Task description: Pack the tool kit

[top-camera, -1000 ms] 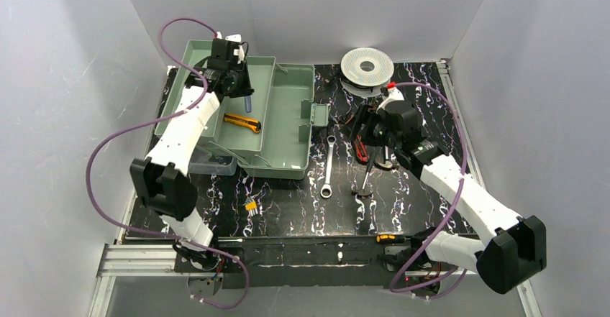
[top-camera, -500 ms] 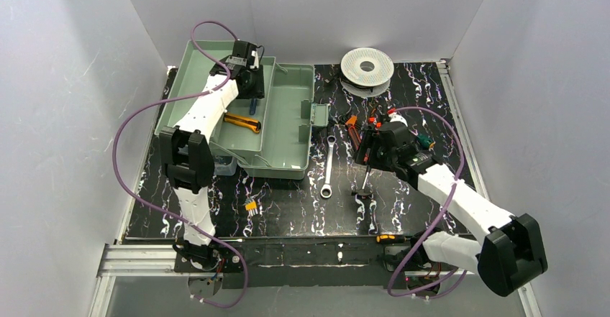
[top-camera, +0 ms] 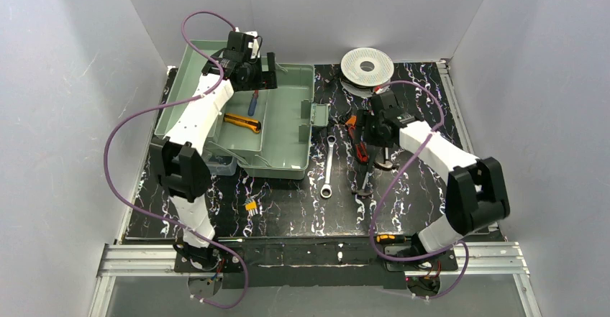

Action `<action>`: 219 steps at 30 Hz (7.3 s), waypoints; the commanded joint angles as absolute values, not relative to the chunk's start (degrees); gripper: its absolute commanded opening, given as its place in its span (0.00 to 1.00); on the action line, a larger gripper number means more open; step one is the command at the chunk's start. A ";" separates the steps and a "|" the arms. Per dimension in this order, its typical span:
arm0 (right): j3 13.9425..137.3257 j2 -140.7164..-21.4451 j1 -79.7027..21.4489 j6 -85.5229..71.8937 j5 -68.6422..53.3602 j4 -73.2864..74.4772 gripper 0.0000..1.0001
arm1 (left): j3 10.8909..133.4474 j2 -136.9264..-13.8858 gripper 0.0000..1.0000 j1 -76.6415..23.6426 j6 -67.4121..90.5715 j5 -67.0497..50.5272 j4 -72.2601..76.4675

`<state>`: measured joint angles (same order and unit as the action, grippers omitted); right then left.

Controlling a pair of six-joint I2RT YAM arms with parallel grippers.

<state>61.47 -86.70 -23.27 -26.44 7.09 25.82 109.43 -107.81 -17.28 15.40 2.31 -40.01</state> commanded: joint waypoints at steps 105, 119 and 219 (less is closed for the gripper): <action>53.26 -68.61 -42.60 -36.79 -15.17 -10.06 0.07 | 58.57 -62.95 0.80 -31.92 33.33 -16.39 -4.68; 55.19 -71.20 -46.08 -36.11 -14.78 -10.37 0.07 | 59.47 -65.29 0.36 -32.96 32.87 -14.32 -2.67; 49.62 -79.91 -26.98 -44.49 15.13 23.56 0.01 | 52.46 -44.41 0.98 -12.61 11.68 -32.43 -18.86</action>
<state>51.48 -87.20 -27.31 -47.31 18.09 28.40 54.02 -46.92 -12.51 12.25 -29.17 -21.47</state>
